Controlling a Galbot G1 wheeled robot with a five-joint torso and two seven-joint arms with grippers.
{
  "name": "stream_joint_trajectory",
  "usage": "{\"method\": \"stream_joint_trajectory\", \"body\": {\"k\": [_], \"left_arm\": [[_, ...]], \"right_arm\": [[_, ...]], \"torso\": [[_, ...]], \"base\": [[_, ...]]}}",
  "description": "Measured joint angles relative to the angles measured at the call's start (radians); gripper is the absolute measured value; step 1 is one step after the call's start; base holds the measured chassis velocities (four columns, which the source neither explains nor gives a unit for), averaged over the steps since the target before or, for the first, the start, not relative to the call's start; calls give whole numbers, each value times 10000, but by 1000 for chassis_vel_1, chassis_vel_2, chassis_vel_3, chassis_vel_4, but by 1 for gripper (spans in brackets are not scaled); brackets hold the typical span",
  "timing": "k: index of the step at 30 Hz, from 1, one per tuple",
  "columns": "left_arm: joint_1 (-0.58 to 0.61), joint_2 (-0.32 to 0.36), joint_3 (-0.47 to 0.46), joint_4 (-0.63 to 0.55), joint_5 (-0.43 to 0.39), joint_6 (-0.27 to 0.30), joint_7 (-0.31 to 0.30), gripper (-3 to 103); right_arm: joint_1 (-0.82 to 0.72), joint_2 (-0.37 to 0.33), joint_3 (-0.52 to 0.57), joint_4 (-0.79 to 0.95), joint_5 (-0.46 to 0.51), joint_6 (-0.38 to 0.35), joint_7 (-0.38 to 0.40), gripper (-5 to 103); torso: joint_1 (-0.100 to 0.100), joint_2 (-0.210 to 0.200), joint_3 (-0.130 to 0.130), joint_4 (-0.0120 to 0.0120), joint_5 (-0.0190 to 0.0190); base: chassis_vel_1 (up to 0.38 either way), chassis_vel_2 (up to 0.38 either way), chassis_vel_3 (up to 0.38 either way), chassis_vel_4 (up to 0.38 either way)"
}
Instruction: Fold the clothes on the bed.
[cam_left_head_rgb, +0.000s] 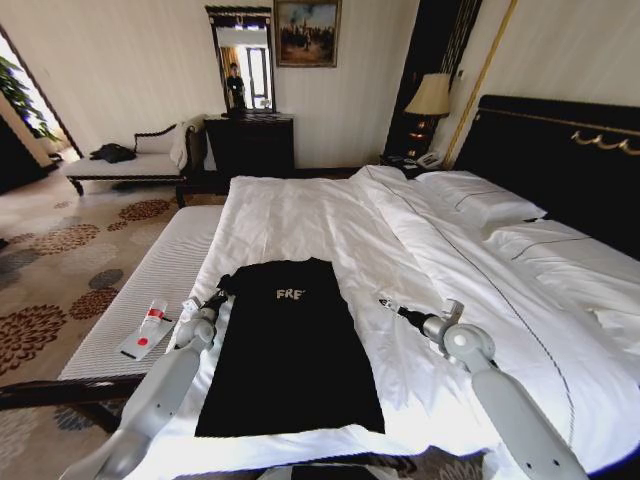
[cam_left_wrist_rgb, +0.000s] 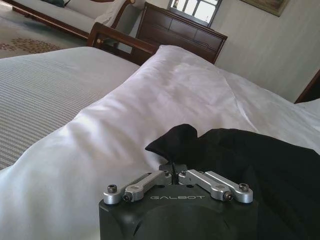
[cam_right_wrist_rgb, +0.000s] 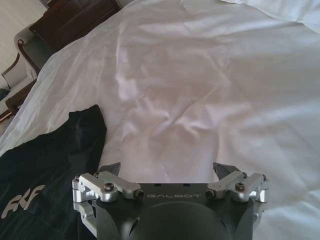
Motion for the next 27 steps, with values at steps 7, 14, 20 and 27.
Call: {"method": "stream_joint_trajectory", "body": {"k": [7,14,20,27], "left_arm": [[-87,71,-70,80,-18,-20,-85,0],[-41,252,-128,-145,-37,-52,-184,0],[-66,559,-112,-591,-111,-65,-376,0],[-481,1020,131,-968,-380,72,-516,0]], "right_arm": [[-142,65,60,46,-12,0,-14,100],[-153,131,51,115,-27,0,-12,100],[-292,196,72,152,-83,0,-15,100],[-505,223,212,278,-97,0,-29,100]], "torso": [[0,0,0,0,1],[0,0,0,1,1],[0,0,0,2,0],[0,1,-1,0,1]], "base": [[0,0,0,0],[0,0,0,0],[0,0,0,0],[0,0,0,0]]}}
